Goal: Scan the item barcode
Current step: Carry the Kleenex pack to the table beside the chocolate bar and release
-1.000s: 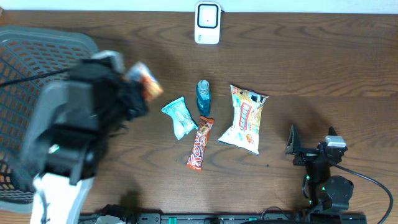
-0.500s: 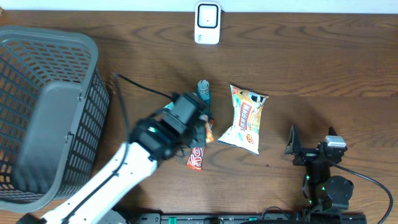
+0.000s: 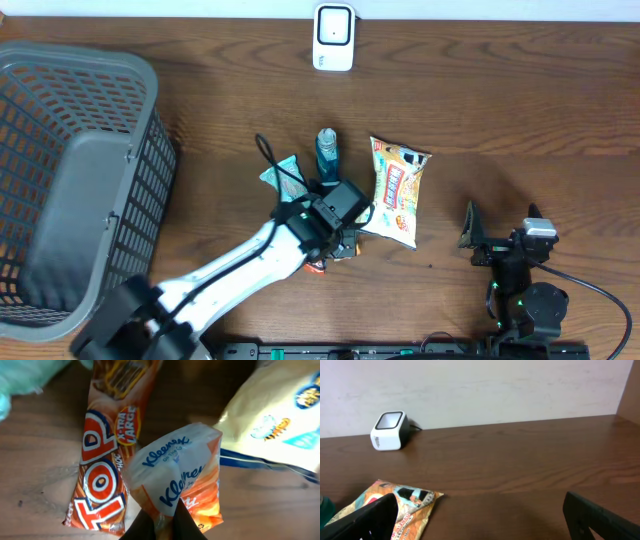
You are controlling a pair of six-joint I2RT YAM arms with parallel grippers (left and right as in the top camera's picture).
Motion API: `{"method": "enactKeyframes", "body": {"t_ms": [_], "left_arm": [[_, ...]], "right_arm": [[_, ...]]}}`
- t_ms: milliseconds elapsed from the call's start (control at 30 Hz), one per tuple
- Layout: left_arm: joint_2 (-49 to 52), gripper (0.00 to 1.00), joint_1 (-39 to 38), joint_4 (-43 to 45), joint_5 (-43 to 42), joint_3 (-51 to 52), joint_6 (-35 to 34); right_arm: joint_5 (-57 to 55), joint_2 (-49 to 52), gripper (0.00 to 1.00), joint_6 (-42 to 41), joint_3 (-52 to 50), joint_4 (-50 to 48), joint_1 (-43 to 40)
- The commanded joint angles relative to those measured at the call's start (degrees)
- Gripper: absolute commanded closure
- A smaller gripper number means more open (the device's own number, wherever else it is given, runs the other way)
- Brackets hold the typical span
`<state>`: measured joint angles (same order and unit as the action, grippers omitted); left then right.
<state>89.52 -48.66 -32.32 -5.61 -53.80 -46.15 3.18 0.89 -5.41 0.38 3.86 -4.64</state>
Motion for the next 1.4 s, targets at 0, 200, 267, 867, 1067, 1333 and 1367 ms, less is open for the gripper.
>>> {"method": "enactKeyframes", "body": {"t_ms": [0,200,267,867,1067,1333,1367], "left_arm": [[3.0,0.92,-0.5,2.2,-0.7,0.2,-3.5],[4.8,0.93,-3.1,5.0,-1.2,0.2,-3.5],[4.8,0.93,-3.4,5.0,-1.2,0.2,-3.5],[4.8,0.92,-3.4,9.3,3.9,0.2,5.6],[4.8,0.92,-3.4,9.4,6.3,0.6,5.5],[4.8,0.70,-3.4,9.6,6.3,2.1,1.9],[4.8,0.65,-3.4,9.6,6.3,2.1,1.9]], "right_arm": [[-0.1,-0.2,0.01,0.3,-0.1,0.2,-0.2],[-0.1,-0.2,0.01,0.3,-0.1,0.2,-0.2],[-0.1,-0.2,0.01,0.3,-0.1,0.2,-0.2],[-0.1,-0.2,0.01,0.3,-0.1,0.2,-0.2],[-0.1,-0.2,0.01,0.3,-0.1,0.2,-0.2],[-0.1,-0.2,0.01,0.3,-0.1,0.2,-0.2],[-0.1,-0.2,0.01,0.3,-0.1,0.2,-0.2]]}}
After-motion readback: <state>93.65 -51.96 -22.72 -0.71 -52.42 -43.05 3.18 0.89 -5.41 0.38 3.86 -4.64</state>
